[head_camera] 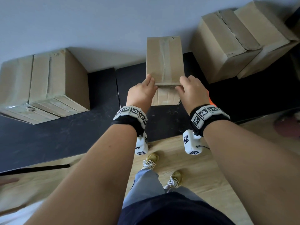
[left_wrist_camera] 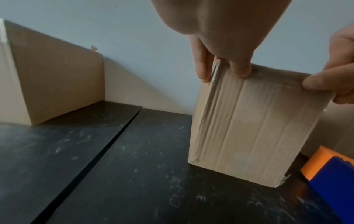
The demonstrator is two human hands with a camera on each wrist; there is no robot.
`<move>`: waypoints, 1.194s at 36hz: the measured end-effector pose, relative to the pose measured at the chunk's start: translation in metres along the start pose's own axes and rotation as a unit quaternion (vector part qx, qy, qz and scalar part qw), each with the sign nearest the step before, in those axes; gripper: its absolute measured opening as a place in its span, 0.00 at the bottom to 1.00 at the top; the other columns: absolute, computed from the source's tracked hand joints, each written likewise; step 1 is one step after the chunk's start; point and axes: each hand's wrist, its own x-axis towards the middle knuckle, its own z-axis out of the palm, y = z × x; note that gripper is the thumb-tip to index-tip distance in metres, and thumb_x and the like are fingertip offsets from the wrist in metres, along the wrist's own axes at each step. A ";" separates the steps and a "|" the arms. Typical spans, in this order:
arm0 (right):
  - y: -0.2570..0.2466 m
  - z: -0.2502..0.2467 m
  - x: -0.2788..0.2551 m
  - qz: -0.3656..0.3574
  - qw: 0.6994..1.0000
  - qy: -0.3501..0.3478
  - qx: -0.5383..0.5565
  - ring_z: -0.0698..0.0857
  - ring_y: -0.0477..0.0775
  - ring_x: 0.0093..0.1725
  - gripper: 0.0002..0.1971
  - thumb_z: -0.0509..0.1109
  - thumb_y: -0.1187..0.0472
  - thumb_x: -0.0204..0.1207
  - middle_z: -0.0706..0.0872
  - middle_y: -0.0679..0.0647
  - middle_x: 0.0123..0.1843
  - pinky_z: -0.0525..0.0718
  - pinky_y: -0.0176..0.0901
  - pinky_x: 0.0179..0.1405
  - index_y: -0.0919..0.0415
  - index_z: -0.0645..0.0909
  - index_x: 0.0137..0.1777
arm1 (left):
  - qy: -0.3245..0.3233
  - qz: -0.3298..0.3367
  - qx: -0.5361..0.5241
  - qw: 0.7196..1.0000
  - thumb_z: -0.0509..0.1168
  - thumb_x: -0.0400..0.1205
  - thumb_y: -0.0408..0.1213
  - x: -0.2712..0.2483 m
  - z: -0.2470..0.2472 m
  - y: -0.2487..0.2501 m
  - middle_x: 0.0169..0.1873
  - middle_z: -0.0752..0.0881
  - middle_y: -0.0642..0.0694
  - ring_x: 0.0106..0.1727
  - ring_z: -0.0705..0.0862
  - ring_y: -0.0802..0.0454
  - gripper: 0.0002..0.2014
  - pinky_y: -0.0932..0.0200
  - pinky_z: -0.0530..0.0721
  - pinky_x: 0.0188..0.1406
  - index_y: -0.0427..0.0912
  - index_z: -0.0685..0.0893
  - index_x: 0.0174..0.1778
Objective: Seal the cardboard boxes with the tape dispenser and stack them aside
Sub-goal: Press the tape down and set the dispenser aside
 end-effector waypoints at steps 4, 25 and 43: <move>-0.003 0.003 0.003 0.017 1.000 0.003 0.011 0.69 0.55 0.40 0.17 0.72 0.50 0.76 0.71 0.55 0.38 0.64 0.46 0.34 0.65 0.75 0.45 | 0.065 -0.008 -0.085 0.994 0.59 0.80 0.50 -0.008 0.008 0.001 0.68 0.82 0.43 0.43 0.89 0.39 0.23 0.48 0.88 0.39 0.38 0.86 0.63; 0.017 -0.003 0.013 0.044 0.992 -0.051 0.109 0.80 0.57 0.36 0.11 0.72 0.68 0.70 0.80 0.53 0.36 0.83 0.54 0.35 0.57 0.72 0.36 | 0.050 -0.049 -0.153 0.986 0.59 0.78 0.21 -0.020 0.008 -0.004 0.79 0.66 0.61 0.66 0.82 0.51 0.33 0.63 0.78 0.55 0.52 0.72 0.78; 0.008 -0.001 0.009 0.032 0.994 -0.030 0.102 0.74 0.58 0.32 0.12 0.70 0.66 0.70 0.74 0.56 0.33 0.73 0.49 0.29 0.60 0.67 0.34 | 0.072 -0.051 -0.170 0.981 0.63 0.83 0.32 -0.012 0.008 -0.002 0.75 0.75 0.55 0.64 0.84 0.46 0.20 0.53 0.83 0.60 0.47 0.81 0.72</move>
